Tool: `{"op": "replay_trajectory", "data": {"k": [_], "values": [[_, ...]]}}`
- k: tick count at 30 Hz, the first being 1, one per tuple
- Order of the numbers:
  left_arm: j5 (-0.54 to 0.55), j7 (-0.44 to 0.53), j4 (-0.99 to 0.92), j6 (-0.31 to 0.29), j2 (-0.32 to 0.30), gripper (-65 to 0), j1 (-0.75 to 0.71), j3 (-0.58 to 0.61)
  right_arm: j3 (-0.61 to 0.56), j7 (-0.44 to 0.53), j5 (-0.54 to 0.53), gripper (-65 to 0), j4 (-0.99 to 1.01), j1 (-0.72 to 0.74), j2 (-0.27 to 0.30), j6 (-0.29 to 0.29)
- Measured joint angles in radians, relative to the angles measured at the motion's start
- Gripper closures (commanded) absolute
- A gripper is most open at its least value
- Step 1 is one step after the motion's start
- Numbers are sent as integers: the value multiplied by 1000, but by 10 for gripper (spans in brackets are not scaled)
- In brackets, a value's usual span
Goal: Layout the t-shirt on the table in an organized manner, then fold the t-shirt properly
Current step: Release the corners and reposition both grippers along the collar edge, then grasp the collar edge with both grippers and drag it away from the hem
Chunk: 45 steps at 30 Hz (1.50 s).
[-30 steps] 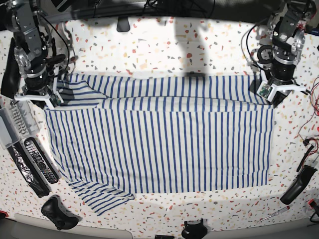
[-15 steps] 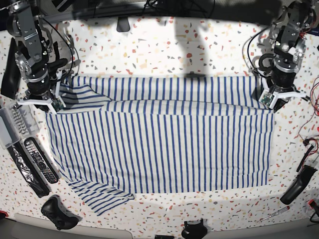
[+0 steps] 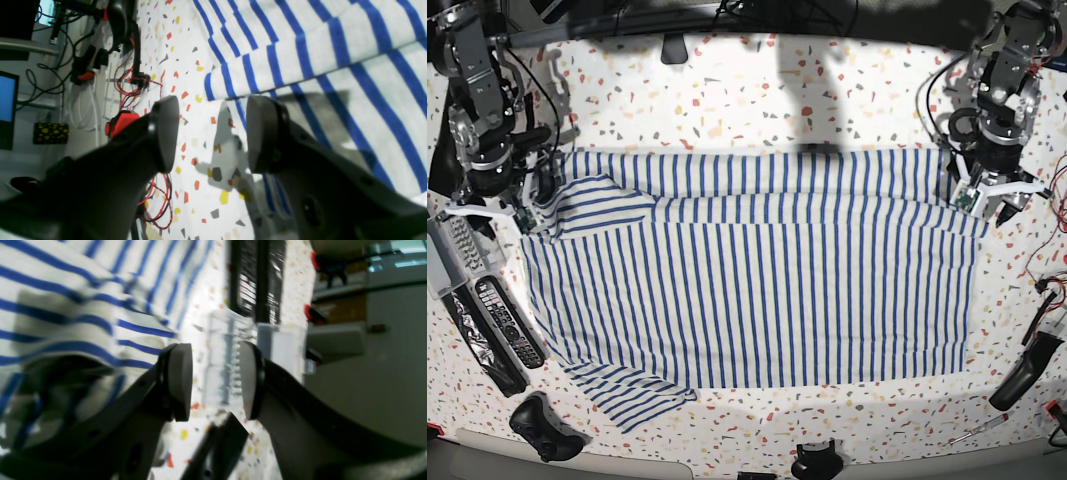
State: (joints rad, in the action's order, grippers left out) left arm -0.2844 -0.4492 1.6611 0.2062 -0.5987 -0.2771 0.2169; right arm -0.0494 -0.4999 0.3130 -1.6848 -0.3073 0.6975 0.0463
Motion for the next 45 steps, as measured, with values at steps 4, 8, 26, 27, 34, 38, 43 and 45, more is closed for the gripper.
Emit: {"op": "replay_trajectory", "data": {"k": [4,8,26,27,34,38,43,45], "values": [[3,-1,6,51,-2,-289,0,0,39,-34,-142,-217,-94,-3,6,3],[112,2,48,52,-2,-217,0,0,95,-87,-325,-168,-181,3,6,3],[333,38,55,56,122,0,1,-2,110,-73,-402,0,39,-6,-111,-84],[358,48,44,55,128,0,1,-2,110,-73,-410,0,57,-6,-110,-84],[381,56,-62,-48,188,0,0,-2,111,-74,-408,0,95,-5,-125,-155],[374,57,-62,-58,188,0,-32,-4,111,-103,-407,0,94,-9,-124,-155],[354,86,-54,-84,185,0,-108,-8,117,-69,-393,0,89,-89,-121,-152],[347,106,-45,-84,172,0,-142,-8,117,-64,-370,0,80,-124,-121,-152]]}}
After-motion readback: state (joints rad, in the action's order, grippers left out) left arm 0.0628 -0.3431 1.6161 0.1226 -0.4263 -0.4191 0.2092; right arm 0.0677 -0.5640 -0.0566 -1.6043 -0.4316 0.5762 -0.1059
